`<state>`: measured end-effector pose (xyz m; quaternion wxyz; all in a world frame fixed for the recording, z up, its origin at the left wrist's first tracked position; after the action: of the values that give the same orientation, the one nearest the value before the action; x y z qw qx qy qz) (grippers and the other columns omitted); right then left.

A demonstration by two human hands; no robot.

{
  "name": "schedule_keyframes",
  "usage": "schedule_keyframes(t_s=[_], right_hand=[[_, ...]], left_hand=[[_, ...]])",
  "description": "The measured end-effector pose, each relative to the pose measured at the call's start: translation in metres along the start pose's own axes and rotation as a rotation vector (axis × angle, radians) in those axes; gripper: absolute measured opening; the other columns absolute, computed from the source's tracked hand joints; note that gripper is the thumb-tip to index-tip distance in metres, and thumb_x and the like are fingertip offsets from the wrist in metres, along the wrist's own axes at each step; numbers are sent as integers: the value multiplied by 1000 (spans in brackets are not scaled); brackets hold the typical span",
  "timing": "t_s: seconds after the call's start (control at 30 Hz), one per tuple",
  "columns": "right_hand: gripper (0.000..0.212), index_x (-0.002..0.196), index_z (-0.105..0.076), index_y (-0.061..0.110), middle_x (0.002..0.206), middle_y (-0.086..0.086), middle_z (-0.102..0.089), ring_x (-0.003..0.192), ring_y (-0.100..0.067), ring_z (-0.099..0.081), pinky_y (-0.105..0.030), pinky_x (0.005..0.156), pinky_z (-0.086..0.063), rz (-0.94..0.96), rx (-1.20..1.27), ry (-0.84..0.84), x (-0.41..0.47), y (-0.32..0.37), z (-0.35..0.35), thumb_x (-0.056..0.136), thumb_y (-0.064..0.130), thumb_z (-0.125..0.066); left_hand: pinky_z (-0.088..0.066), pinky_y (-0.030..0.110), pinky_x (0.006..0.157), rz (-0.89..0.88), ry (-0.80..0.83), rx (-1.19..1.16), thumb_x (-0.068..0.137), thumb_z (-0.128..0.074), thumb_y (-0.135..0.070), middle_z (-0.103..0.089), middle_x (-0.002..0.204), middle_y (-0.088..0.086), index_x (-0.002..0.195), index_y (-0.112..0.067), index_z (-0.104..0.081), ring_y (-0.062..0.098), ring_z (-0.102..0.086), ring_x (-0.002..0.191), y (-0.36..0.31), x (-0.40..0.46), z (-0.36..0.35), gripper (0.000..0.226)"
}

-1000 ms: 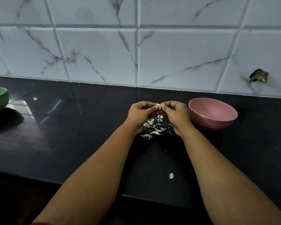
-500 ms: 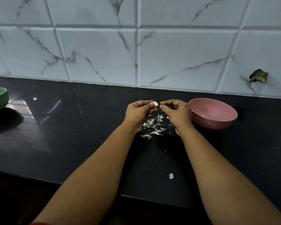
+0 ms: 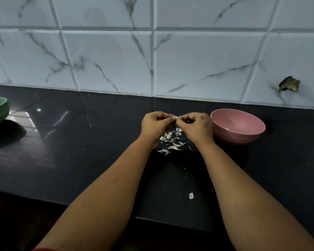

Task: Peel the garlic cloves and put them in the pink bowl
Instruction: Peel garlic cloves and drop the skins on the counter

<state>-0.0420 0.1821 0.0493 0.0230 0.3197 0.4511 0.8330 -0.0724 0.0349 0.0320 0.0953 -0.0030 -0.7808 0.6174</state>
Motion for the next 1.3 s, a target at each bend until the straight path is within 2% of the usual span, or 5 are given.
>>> schedule_keyframes(t_s=[0.47, 0.73, 0.87, 1.0, 1.3], right_hand=[[7, 81, -76, 17, 68, 5, -69, 65, -10, -66, -25, 65, -55, 9, 26, 29, 6, -10, -5, 81, 22, -72], [11, 87, -70, 11, 70, 6, -61, 61, -2, -52, -6, 52, -37, -49, 50, 84, 6, -13, -13, 90, 19, -62], [13, 90, -67, 14, 77, 2, -62, 66, -8, -53, -13, 59, -41, -78, 75, 116, 5, -12, -19, 94, 18, -55], [20, 89, -69, 13, 75, -1, -66, 73, -17, -62, -41, 79, -54, -146, 223, 136, 6, -15, -22, 97, 20, -52], [14, 77, -69, 21, 82, -7, -70, 77, -17, -64, -37, 79, -55, -133, 375, 122, 1, -13, -16, 87, 11, -70]], left_hand=[[-57, 21, 70, 35, 38, -85, 83, -71, 5, -72, 81, 16, 88, 4, -69, 17, -71, 73, 6, 2, -2, 6], [-58, 21, 74, 47, 52, -94, 88, -64, 7, -72, 82, 13, 95, -1, -68, 13, -70, 71, 10, 4, -3, 11], [-57, 19, 71, 54, 56, -120, 91, -60, 7, -72, 83, 13, 97, 1, -68, 12, -71, 72, 9, 4, -3, 12], [-57, 20, 71, 51, 9, -144, 90, -60, 8, -72, 84, 16, 95, 3, -67, 17, -73, 74, 10, 7, 0, 9], [-56, 20, 71, 42, 59, -135, 86, -70, 2, -74, 83, 13, 94, 5, -69, 16, -72, 75, 8, 5, -1, 9]])
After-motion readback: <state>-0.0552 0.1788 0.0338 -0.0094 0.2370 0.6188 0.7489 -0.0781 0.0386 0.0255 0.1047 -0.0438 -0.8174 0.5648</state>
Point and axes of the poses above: each hand's wrist, its own x-axis towards the middle knuckle, its own z-axis out of the back of the hand, y = z × x, the point moved 6 cm from there along x, towards the middle knuckle
